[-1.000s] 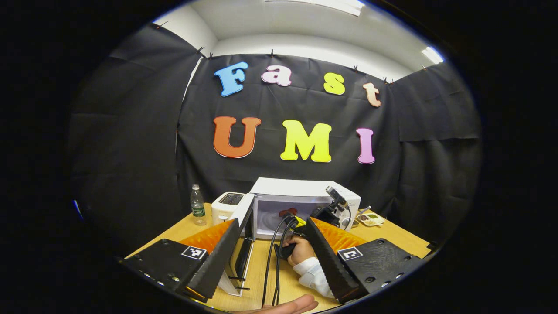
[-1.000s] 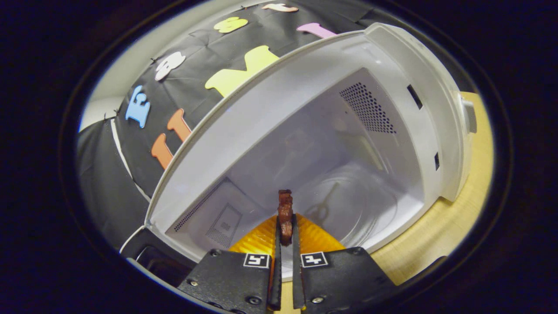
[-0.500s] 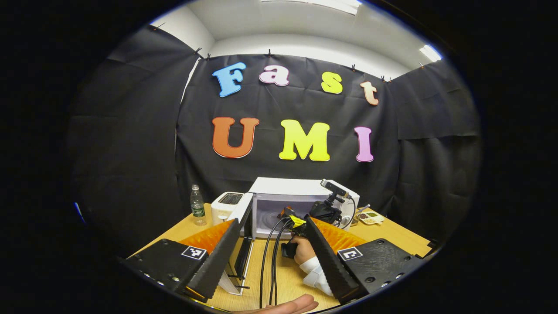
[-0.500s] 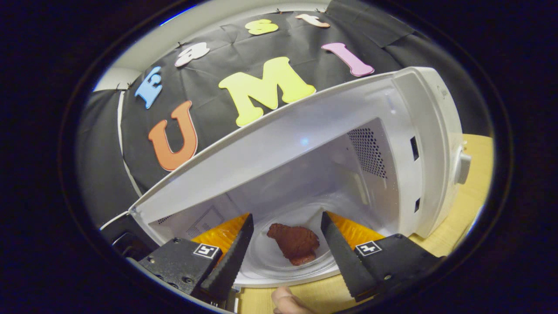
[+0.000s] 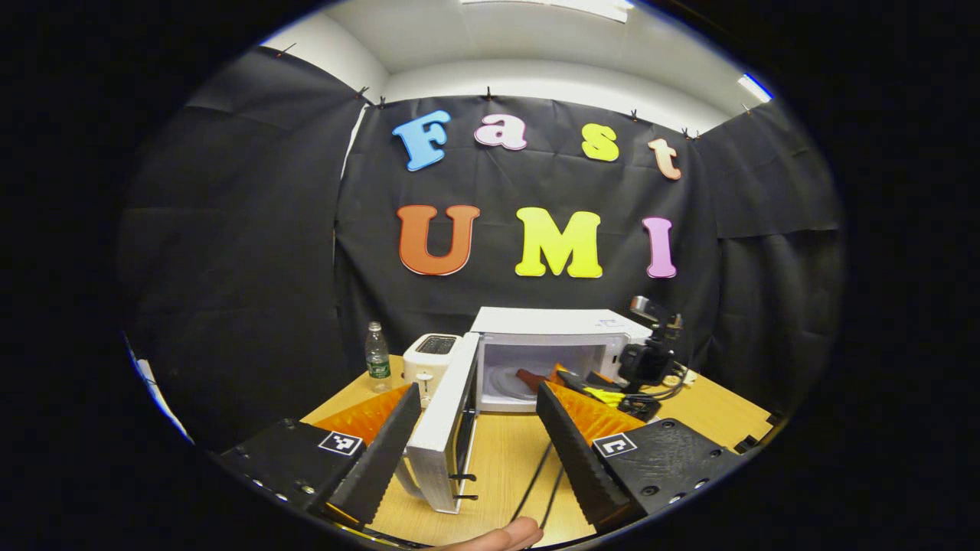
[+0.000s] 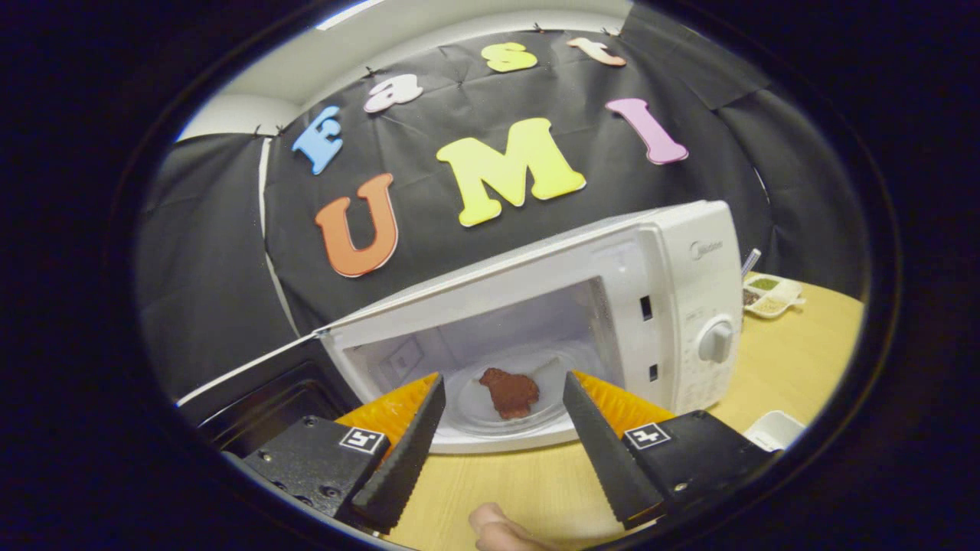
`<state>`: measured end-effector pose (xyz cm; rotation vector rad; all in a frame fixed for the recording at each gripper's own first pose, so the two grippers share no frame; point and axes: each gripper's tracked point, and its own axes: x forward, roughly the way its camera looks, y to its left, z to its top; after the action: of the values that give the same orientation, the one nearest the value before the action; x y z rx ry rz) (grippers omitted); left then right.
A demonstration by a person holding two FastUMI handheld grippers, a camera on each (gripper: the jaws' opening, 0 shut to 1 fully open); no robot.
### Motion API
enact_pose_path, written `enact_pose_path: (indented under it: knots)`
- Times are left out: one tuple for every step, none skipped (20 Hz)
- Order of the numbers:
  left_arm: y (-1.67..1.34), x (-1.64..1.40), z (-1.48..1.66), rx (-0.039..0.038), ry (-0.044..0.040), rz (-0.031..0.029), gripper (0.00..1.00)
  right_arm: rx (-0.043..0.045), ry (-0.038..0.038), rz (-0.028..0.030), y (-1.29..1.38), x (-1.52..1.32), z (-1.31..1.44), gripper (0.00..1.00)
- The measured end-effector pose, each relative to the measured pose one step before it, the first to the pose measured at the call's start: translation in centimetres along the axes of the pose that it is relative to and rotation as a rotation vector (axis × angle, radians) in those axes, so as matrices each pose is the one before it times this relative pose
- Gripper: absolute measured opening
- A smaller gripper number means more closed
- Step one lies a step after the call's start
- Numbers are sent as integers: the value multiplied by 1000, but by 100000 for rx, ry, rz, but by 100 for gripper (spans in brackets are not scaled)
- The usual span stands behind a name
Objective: Open the microwave oven with the left hand, put the food in, and close the microwave oven.
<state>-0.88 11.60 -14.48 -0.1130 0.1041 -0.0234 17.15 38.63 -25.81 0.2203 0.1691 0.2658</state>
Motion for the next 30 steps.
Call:
enact_pose_path:
  knots:
    - [585, -351, -15, 283, -802, 469, 93, -1981, -178, 1497, -102, -2002, 396, 99]
    - [603, -274, 25, 131, -847, 686, 93, -1778, -1046, 1317, -203, -2017, 646, 99]
    - [672, -163, -57, 81, -178, 889, 93, -2299, 87, -299, -492, -1914, 533, 98]
    - [650, -327, -136, 88, -84, 1008, 93, -2035, 285, -706, -630, -1967, 455, 98]
    - [461, -577, -172, 125, -139, 724, 93, -1715, 562, -805, -640, -1987, 616, 98]
    - [573, -363, -179, 613, 414, 1245, 93, -1850, 187, -561, -741, -1862, 743, 98]
    - [698, -287, -185, 629, -53, 1706, 93, -1509, -523, 87, -650, -1867, 969, 98]
    - [564, -185, -250, 1361, 546, 1490, 93, -968, -183, -648, -955, -1854, 773, 98]
    - [594, -284, -176, 982, -249, 2124, 81, 202, -2066, 241, -820, -1852, 1326, 98]
    - [448, 192, -36, 1186, -134, 653, 92, 108, -1976, -271, -867, -1766, 1154, 98]
    - [45, -334, -16, -290, -645, -385, 73, -378, -1827, -799, -976, -1480, 1166, 98]
    - [117, -8, -176, -1116, 107, -259, 69, -1153, -1409, -1042, -1000, -1472, 882, 98]
    - [179, -107, -550, -917, 1191, -913, 50, -1974, -30, -1578, -1081, -1363, 541, 98]
    - [105, 30, -350, -1409, 233, -1131, 42, -2192, 107, -1565, -1024, -1378, 358, 98]
    - [209, -83, -147, -1599, -505, -332, 25, -1582, 2, -992, -907, -1319, 427, 98]
    - [580, 176, -11, -1424, -470, 462, 7, -417, -410, -906, -894, -1178, 374, 98]
    - [867, 347, -769, -1996, 1649, 1964, 10, 686, -354, -753, -822, -1107, 353, 98]
    - [72, 817, -978, -1535, 3122, -617, 1, 1174, -603, -503, -724, -1001, 383, 98]
    - [299, 410, -869, -888, 2293, 4, 0, 1228, -203, -251, -498, -836, 372, 98]
    - [767, 525, -605, 568, 1762, 688, 0, 976, -72, 121, -385, -764, 240, 98]
    - [799, 398, -521, 1001, 1393, 612, 0, 570, -12, 622, -221, -669, 350, 98]
    - [605, 589, -425, 516, 583, 712, 0, 207, 278, 366, -308, -654, 202, 98]
    - [322, 493, -398, 270, 239, -558, 0, 572, 96, -358, -459, -482, 231, 98]
    - [-25, 444, -506, 147, -655, -1854, 0, 795, 5, -640, -610, -350, 156, 98]
    - [-73, 529, -143, -98, -3285, -2014, 0, 1086, -460, 133, -355, -429, 220, 98]
    - [-458, 563, -409, -1244, -1658, -3950, 0, 1746, -1859, 1707, -9, -369, 480, 98]
    - [-112, 433, -507, -1061, -1216, -2204, 0, 1951, -2369, 1825, 58, -228, 716, 98]
    - [195, 522, -793, -119, 325, -355, 0, 1702, -1723, 677, -275, -13, 571, 98]
    - [549, 937, -1055, 189, 681, 551, 0, 1602, -1147, -431, -754, 101, 64, 98]
    - [542, 639, -713, 217, 155, 1064, 0, 944, -615, -92, -382, 20, 234, 98]
